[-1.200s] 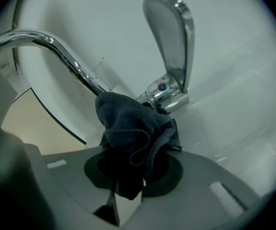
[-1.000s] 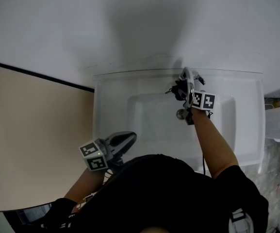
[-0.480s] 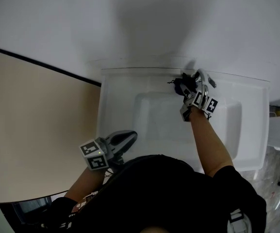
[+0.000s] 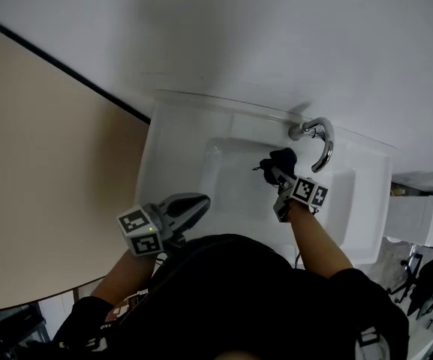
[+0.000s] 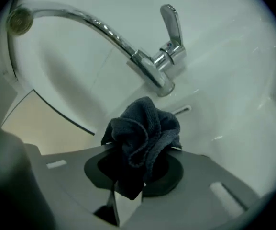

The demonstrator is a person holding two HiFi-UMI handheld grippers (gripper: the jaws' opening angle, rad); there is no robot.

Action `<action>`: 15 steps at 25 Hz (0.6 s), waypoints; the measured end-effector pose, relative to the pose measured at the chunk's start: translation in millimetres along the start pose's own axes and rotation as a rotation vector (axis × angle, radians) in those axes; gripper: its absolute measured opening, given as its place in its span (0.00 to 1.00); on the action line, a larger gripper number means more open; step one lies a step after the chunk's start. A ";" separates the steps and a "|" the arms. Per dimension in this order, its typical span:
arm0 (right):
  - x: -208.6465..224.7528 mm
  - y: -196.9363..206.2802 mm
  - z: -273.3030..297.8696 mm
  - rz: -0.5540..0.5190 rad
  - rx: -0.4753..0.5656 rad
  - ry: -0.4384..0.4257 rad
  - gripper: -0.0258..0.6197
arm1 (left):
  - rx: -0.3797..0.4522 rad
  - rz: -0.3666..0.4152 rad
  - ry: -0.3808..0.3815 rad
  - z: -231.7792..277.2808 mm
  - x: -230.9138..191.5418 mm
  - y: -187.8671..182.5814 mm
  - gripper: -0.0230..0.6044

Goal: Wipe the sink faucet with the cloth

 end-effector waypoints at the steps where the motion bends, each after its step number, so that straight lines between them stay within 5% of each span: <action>1: -4.7 9.2 -3.3 -0.047 -0.031 0.009 0.16 | 0.012 -0.004 0.011 -2.1 0.2 0.8 0.03; 6: -73.1 15.5 -11.5 -0.692 -0.128 0.078 0.16 | 0.088 -0.008 0.066 -22.1 -2.9 2.4 0.03; 11: -164.9 -33.8 -6.1 -1.355 -0.120 0.196 0.16 | 0.143 -0.008 0.088 -49.7 -14.3 5.9 0.03; 15: -205.5 -71.4 20.2 -1.774 -0.321 0.373 0.16 | 0.163 0.012 0.081 -70.2 -21.7 6.7 0.03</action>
Point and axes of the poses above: the fingertips, and each gripper's own axes: z forward along the fingers, x to its right, y out of its underside, the point moved 10 cm from there along -z, backward along the fingers, and after that the axes turned 13 degrees about y, right-handed, at the moved point
